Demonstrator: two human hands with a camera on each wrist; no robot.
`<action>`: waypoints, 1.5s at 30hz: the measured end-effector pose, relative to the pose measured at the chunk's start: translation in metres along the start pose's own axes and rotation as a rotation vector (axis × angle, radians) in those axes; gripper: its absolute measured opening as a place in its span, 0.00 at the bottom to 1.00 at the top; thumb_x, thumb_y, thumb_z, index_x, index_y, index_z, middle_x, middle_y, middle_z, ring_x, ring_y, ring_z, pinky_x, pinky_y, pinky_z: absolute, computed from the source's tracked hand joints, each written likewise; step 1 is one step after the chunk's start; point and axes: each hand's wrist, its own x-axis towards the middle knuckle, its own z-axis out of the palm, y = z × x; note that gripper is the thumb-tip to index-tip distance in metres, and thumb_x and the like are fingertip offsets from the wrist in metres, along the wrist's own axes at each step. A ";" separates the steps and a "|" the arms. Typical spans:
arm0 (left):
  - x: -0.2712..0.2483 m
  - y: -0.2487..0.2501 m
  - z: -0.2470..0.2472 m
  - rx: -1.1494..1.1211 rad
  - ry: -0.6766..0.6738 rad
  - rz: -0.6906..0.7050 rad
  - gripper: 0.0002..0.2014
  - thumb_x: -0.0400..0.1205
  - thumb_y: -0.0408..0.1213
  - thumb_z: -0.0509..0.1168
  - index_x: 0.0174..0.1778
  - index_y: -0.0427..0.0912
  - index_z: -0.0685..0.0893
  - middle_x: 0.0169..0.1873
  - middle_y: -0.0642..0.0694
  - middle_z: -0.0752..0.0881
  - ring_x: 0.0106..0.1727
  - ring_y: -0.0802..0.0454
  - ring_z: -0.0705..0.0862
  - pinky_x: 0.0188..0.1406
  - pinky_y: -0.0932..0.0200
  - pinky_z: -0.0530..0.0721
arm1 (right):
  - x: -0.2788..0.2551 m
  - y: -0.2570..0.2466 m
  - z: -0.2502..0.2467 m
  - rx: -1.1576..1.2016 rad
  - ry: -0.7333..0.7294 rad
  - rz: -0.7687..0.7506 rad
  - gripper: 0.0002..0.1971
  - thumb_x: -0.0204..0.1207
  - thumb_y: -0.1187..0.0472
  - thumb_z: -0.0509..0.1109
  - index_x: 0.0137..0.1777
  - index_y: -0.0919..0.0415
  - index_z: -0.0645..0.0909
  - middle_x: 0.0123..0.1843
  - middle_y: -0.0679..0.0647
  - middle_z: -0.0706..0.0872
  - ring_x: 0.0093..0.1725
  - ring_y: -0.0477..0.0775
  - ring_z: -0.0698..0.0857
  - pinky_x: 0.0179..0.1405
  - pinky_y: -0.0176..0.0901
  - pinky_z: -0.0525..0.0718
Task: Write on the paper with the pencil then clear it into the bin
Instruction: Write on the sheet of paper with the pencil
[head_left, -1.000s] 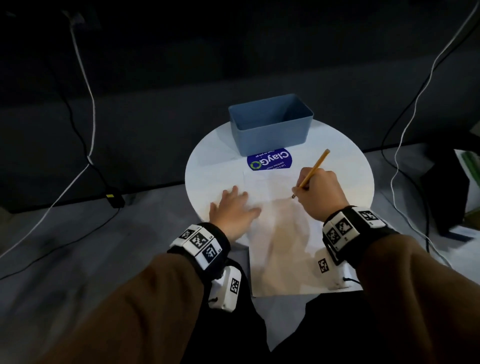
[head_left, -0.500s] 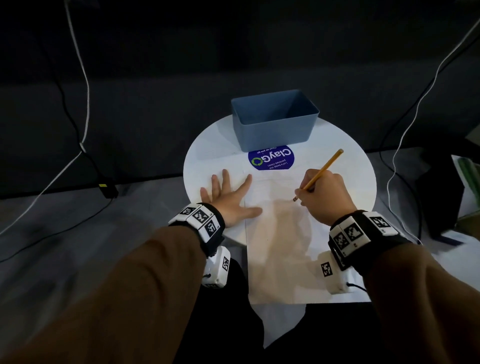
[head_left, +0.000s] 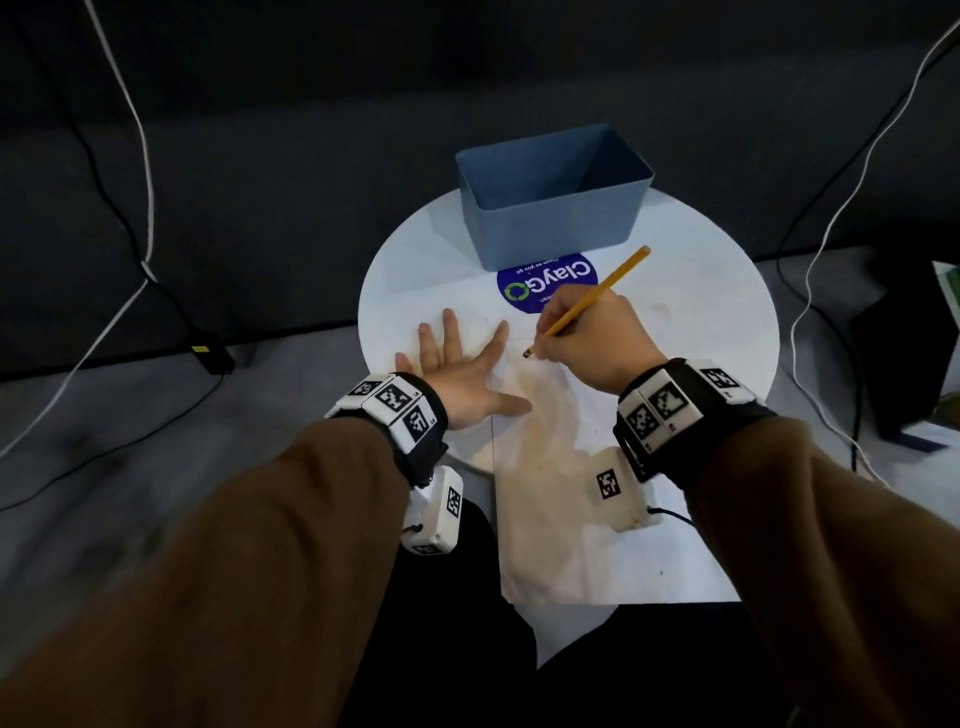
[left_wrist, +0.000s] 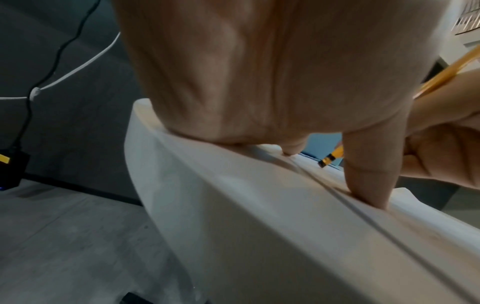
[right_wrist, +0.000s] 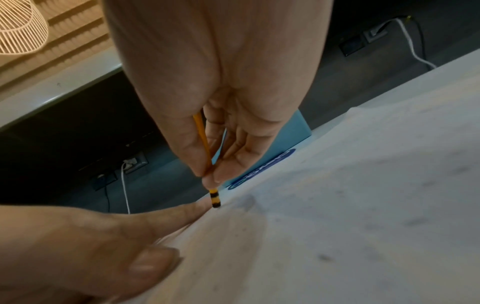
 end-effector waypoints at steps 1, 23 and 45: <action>0.000 0.000 0.000 -0.004 0.001 0.003 0.51 0.74 0.73 0.63 0.82 0.73 0.32 0.81 0.43 0.21 0.83 0.35 0.24 0.79 0.26 0.34 | 0.003 -0.002 0.003 -0.004 0.001 -0.014 0.07 0.69 0.67 0.81 0.42 0.58 0.87 0.39 0.50 0.90 0.42 0.48 0.86 0.37 0.32 0.77; 0.002 0.002 -0.002 -0.007 -0.030 -0.014 0.50 0.77 0.71 0.63 0.83 0.70 0.32 0.81 0.42 0.21 0.82 0.34 0.23 0.80 0.26 0.35 | 0.020 -0.019 0.013 -0.282 -0.090 -0.152 0.12 0.79 0.59 0.74 0.36 0.60 0.79 0.36 0.54 0.82 0.44 0.58 0.81 0.45 0.47 0.80; 0.001 0.001 -0.004 -0.032 -0.043 0.003 0.51 0.77 0.70 0.63 0.83 0.69 0.32 0.81 0.40 0.20 0.81 0.33 0.22 0.79 0.24 0.34 | 0.015 -0.017 0.019 -0.186 -0.069 -0.145 0.10 0.80 0.59 0.75 0.38 0.60 0.82 0.36 0.56 0.88 0.45 0.60 0.88 0.52 0.54 0.88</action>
